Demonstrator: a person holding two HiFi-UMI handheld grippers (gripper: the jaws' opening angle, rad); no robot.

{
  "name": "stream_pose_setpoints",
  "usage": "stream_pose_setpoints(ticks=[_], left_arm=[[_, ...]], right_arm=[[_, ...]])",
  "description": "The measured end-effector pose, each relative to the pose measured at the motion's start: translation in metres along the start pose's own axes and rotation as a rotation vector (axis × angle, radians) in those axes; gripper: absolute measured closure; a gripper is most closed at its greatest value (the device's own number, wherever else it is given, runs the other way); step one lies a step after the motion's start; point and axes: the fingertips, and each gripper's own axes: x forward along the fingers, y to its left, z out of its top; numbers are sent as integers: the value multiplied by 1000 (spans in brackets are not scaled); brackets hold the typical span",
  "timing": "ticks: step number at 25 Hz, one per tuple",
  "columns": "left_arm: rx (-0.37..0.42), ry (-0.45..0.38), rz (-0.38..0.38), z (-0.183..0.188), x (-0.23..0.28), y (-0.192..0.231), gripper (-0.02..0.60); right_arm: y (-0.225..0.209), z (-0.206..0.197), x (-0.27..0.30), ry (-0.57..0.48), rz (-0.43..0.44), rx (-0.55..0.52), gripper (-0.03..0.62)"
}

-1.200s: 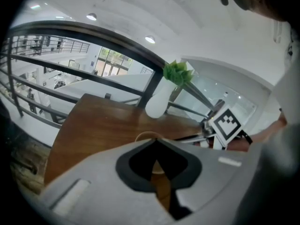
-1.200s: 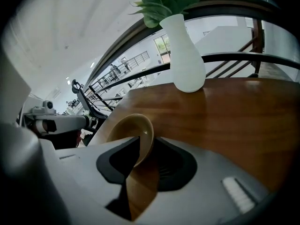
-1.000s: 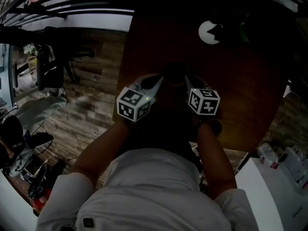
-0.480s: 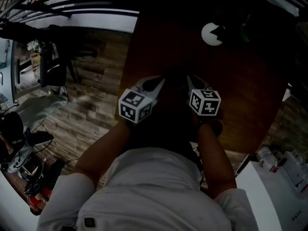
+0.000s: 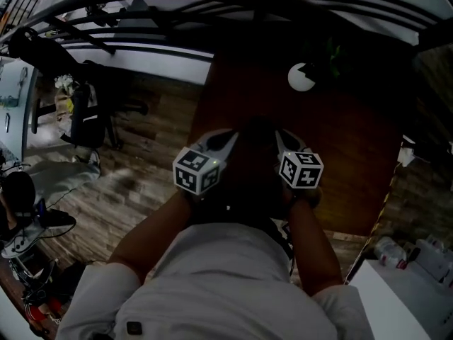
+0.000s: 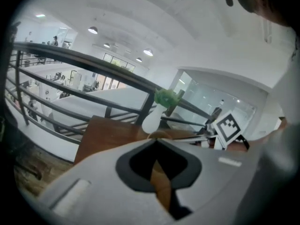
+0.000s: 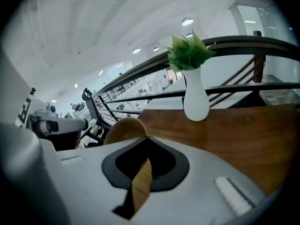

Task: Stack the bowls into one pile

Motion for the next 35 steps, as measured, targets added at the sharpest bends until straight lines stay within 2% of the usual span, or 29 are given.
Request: stream_pose_setpoints(ticks=[6,10,17,26,35], left_arm=[[95,-110,-33,53,-86,-39,577],[165,-195,-44,94,-127,-55,577],[206,-253,-50,103,-198,-56,577],[191,-238,-87,86,-230,-44,577],[193,-242,-124,87,-216,-59,577]], right_arm=[[72,38,-71,-137,4,-26,579],[112,77,-109,-241,14,-71,579],[174,81,-141,-305,12,-95,579],[199,61,-150,-301,-35,-73,579],[183,62,-170,-322,-70,-54,579]])
